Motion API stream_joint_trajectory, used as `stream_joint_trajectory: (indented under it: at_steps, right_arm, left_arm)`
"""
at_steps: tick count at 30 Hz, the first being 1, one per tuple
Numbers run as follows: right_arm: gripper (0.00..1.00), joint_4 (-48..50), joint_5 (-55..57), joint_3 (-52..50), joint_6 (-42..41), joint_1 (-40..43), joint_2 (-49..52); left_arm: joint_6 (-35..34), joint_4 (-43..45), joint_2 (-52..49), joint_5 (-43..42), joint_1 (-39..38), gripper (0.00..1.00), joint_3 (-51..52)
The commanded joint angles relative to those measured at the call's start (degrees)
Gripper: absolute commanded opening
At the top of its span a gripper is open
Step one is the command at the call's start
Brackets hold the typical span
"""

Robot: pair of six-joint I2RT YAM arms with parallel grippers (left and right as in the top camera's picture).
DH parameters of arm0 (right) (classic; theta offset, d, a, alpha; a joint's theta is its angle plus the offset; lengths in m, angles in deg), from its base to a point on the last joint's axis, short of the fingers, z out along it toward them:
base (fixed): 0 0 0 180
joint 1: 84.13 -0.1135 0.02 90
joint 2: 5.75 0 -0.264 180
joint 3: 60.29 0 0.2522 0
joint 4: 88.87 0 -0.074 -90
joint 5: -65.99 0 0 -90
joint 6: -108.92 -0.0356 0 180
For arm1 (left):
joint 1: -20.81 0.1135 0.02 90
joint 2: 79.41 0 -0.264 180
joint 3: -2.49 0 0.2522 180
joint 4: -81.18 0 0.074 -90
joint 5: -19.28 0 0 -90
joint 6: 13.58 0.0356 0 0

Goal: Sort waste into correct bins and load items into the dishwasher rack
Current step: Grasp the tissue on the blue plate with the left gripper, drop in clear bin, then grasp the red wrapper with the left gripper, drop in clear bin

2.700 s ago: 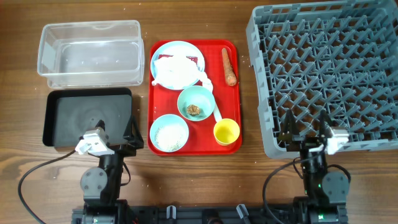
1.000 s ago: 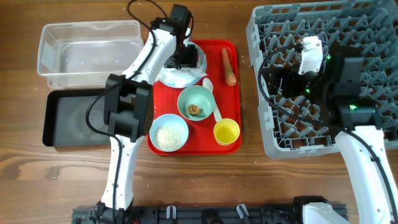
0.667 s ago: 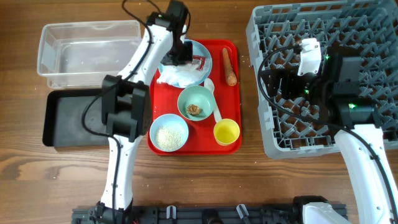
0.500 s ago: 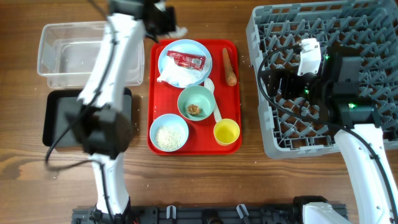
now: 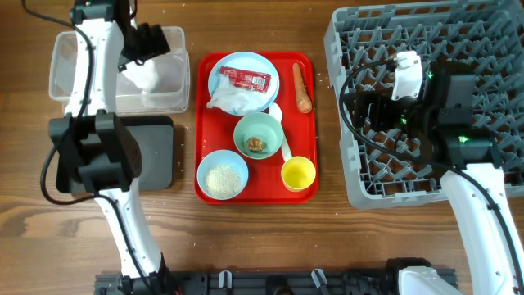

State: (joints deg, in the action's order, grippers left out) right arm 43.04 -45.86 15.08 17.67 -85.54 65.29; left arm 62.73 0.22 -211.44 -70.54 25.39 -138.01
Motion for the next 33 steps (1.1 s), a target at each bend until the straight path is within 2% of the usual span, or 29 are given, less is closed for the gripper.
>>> stream_joint_trajectory:
  at_steps: [1, 3, 5, 9, 11, 15, 20, 29, 30, 31, 33]
  right_arm:
    - [1.0, -0.3, -0.3, 0.9, -0.4, 0.1, 0.7]
    - [1.0, -0.3, -0.3, 0.9, -0.3, 0.1, 0.7]
    - [1.0, -0.4, -0.2, 0.9, -0.3, 0.1, 0.7]
    - [1.0, -0.3, -0.2, 0.9, -0.3, 0.1, 0.7]
    - [1.0, -0.5, -0.2, 0.9, -0.3, 0.1, 0.7]
    - [1.0, -1.6, 2.9, 0.9, -0.2, 0.1, 0.7]
    - [1.0, -3.1, 3.9, 0.7, -0.2, 0.1, 0.7]
    - [1.0, -3.7, 4.1, 0.7, -0.2, 0.1, 0.7]
    - [1.0, -3.8, 4.1, 0.7, -0.2, 0.1, 0.7]
    - [1.0, -3.9, 4.1, 0.7, -0.2, 0.1, 0.7]
    - [1.0, -3.9, 4.1, 0.7, -0.3, 0.1, 0.7]
  left_arm:
    - [-4.8, 0.1, 5.0, 0.6, -0.3, 1.0, -1.9]
    - [-10.7, 0.0, 7.2, 0.5, -0.3, 1.0, -1.9]
    - [-17.0, -2.1, 8.1, -5.5, -2.2, 1.0, -1.9]
    - [-23.1, -4.8, 6.8, 3.8, -13.6, 1.0, -1.7]
    - [-26.3, -3.1, 4.0, 4.1, -19.9, 1.0, -1.7]
    - [-33.2, -1.8, -2.4, 3.3, -24.6, 1.0, -1.7]
    - [-34.8, 1.4, -7.6, -2.1, -24.2, 1.0, -1.7]
    - [-34.7, 5.6, -15.5, -2.3, -24.2, 1.0, -1.7]
    - [-33.8, 5.5, -15.9, -2.3, -24.3, 0.95, -1.7]
    - [-32.0, 5.3, -16.0, -2.3, -24.4, 0.78, -1.7]
    - [-27.8, 5.0, -16.1, -2.3, -24.7, 0.32, -1.7]
